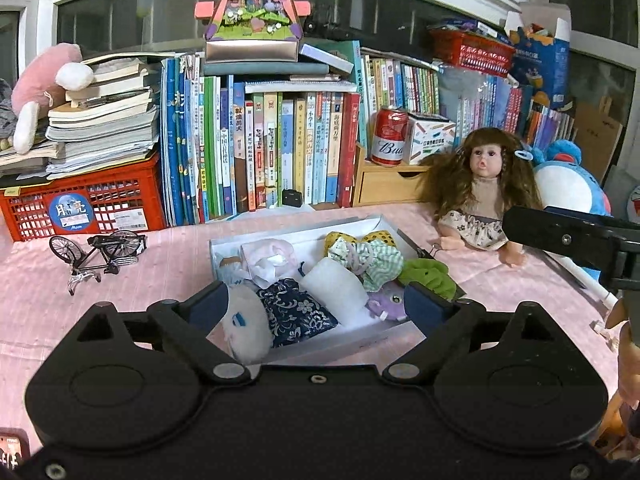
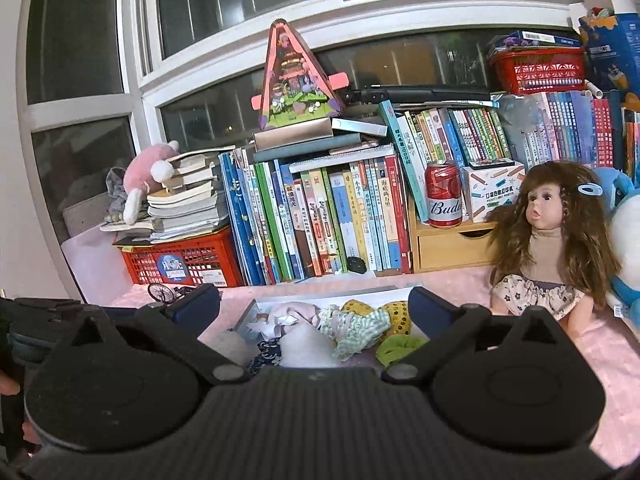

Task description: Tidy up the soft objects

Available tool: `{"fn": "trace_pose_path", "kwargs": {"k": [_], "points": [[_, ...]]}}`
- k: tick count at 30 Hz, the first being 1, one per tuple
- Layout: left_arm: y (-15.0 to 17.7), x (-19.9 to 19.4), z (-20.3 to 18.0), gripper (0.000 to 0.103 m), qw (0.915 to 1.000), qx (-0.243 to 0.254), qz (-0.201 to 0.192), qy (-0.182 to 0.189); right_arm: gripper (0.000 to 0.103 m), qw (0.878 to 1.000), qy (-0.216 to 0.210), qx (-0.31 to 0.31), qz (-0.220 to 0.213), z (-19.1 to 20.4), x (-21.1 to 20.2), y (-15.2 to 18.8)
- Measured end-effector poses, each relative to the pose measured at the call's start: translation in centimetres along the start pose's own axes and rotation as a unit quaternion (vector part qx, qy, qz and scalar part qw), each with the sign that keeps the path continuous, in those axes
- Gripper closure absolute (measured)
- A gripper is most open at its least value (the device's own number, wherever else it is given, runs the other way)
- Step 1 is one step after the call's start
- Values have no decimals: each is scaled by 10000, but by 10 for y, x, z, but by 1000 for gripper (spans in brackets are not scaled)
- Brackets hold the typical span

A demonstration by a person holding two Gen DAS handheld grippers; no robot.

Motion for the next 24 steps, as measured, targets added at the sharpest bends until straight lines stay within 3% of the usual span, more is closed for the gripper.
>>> {"fn": "trace_pose_path", "kwargs": {"k": [9, 18, 24], "points": [[35, -30, 2, 7, 9993, -203, -318, 24, 0, 9990, 120, -224, -362, 16, -27, 24], [72, -50, 7, 7, 9988, -187, -395, -200, 0, 9936, 341, -787, -734, 38, -51, 55], [91, -66, 19, 6, 9970, -362, -555, -404, 0, 9920, 423, -908, -762, 45, -60, 67]]}}
Point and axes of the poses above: each gripper's, at about its wrist camera, not at the fingertips, and x roughly the way its jaws point, z to its left, y to its underside, the point moved 2 cm from there along x, roughly the way its jaws point, and after that the axes turned 3 degrees about -y, right-handed, at the moved point
